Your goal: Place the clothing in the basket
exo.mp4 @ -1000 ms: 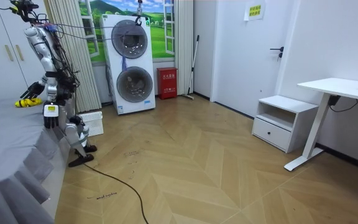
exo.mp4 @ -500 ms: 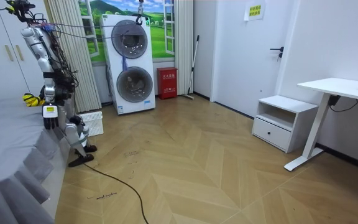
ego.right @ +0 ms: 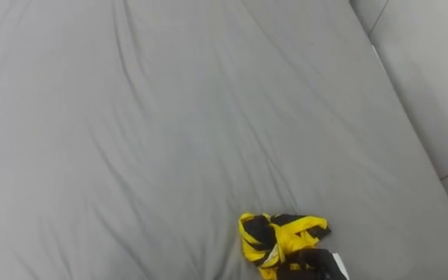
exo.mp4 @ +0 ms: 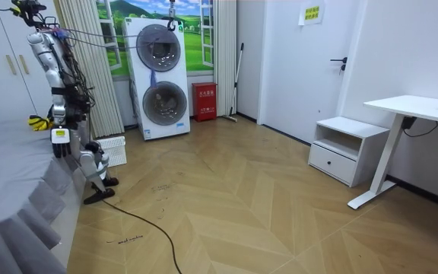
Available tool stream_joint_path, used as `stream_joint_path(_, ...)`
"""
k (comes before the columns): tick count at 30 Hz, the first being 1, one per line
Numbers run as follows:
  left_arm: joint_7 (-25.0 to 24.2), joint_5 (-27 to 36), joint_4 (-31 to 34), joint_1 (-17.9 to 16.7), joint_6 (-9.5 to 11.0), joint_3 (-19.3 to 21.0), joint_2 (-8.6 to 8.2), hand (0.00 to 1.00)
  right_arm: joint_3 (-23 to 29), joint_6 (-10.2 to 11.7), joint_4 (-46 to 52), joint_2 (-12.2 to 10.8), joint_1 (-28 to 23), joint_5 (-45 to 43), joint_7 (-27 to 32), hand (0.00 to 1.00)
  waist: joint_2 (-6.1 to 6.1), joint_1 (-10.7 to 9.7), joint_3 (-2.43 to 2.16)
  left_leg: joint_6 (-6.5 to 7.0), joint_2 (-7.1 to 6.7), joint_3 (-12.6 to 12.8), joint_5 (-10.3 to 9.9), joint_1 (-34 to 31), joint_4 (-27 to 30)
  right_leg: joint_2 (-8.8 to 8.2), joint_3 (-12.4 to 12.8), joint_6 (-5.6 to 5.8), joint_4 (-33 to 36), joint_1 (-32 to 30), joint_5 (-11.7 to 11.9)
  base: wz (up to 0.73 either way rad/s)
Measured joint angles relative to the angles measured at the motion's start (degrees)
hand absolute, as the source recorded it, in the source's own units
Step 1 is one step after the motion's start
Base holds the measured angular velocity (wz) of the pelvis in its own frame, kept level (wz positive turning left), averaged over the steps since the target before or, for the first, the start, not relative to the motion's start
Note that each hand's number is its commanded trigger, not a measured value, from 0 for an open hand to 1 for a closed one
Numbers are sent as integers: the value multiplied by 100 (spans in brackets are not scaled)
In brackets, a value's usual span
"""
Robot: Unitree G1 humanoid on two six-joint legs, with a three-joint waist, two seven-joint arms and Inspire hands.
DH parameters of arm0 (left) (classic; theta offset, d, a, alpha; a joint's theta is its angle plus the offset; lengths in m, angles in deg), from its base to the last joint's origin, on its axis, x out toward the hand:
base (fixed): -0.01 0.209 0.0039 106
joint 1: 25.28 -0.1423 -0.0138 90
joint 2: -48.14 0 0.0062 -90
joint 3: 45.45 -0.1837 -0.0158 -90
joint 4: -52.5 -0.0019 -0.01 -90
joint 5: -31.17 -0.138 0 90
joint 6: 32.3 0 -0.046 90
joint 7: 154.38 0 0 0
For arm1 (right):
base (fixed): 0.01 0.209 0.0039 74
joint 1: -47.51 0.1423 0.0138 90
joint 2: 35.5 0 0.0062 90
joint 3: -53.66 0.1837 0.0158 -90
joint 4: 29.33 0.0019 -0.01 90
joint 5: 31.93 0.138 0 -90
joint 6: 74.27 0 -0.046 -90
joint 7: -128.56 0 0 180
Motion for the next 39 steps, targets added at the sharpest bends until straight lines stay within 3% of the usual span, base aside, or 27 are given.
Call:
stream_joint_path(8,-10,-13,90,-96,-62,93,-7,0,107,-17,576,27,25,43,-262,100,18,-4,-3,0,-16,-11,-5,286,4,-18,-76,18,-19,325,-11,4)
stream_joint_path(13,-32,-1,84,-188,-62,118,-36,0,237,-138,830,40,25,842,-290,100,41,17,3,11,-15,11,-11,554,-37,-32,-38,55,-17,543,-45,-1)
stream_joint_path(15,-72,-4,91,-248,-62,352,-120,0,423,-152,1156,61,1,1180,-318,100,46,1,-9,20,-6,53,-17,671,-71,-47,-2,91,-3,586,-79,-9)
stream_joint_path(22,-223,-159,78,-372,-67,862,-154,0,1133,-151,1879,155,169,1819,-384,100,-12,-8,-47,58,-14,175,-43,850,-85,-72,45,104,0,743,-81,-6)
stream_joint_path(28,-224,-412,124,-384,-161,1061,-153,0,1553,-198,2385,368,505,1945,-187,100,-48,-178,-24,60,-16,195,-44,871,-101,-73,55,112,-1,748,-87,1)
stream_joint_path(32,-220,-492,130,-384,-201,1240,-152,0,1756,-268,2662,531,517,2119,37,100,-107,-215,-27,60,-1,346,-43,843,-110,-69,112,112,10,687,-89,-4)
stream_joint_path(34,-204,-498,131,-385,-283,1287,-115,0,1783,-327,2838,583,510,2128,91,100,-151,-330,-25,60,-4,359,-43,846,-111,-61,147,112,11,682,-90,-7)
stream_joint_path(38,-95,-519,132,-392,-532,1471,-90,0,2025,-390,3198,587,493,2230,146,100,-244,-477,-19,60,11,561,-43,963,-174,-16,422,110,19,673,-89,-28)
stream_joint_path(39,-74,-519,132,-405,-568,1527,-89,0,2142,-413,3266,588,490,2269,237,100,-316,-516,12,59,35,642,-43,979,-179,-1,511,107,20,662,-87,-29)
